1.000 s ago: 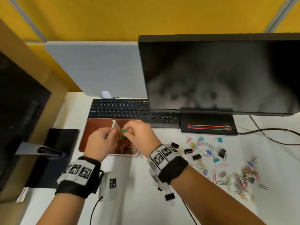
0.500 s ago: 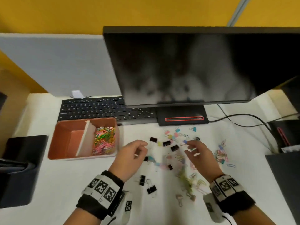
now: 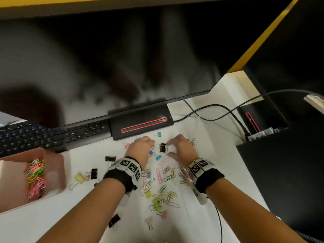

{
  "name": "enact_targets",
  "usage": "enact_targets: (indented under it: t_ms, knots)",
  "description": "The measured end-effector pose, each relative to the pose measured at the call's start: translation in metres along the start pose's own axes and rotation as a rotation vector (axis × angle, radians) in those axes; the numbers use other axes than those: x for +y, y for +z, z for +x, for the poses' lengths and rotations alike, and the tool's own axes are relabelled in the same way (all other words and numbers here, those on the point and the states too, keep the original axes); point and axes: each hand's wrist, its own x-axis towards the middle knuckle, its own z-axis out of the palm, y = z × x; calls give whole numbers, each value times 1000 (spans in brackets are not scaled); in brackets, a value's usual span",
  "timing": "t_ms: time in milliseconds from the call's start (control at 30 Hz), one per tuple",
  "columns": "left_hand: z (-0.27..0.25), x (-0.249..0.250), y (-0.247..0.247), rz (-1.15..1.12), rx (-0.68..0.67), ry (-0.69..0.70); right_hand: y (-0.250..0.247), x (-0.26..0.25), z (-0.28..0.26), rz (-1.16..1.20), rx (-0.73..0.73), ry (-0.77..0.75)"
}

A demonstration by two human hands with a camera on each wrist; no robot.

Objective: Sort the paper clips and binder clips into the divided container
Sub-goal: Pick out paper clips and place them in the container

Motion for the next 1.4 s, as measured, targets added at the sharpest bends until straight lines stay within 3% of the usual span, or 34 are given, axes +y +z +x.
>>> enact_targets:
  t_ms: [167,400,600,800,967,1100,1233,1400]
  knots:
    - [12,-1,-1,146,-23,-6,0,2,12,32,-83,-27]
    - [14,0,2,45,12,-116,1,9,5,-40,-139,-125]
    - [16,-1,-1,-86,-9,-179,3,6,-8,52,-224,-199]
    - [-10,-16,-6,-210,153,-129,11,0,-4,-98,-154,-244]
    - [-20,-10,4,-151,17,-141,9,0,-2,-161,-254,-246]
    - [-12,-8,13,-56,23,-161,1,14,-16,31,-208,-284]
    - [-4,-6,15,8,10,-127,9,16,-28,-240,-213,-417]
    - [-4,-5,8,33,-16,-82,13,10,-26,-311,-182,-372]
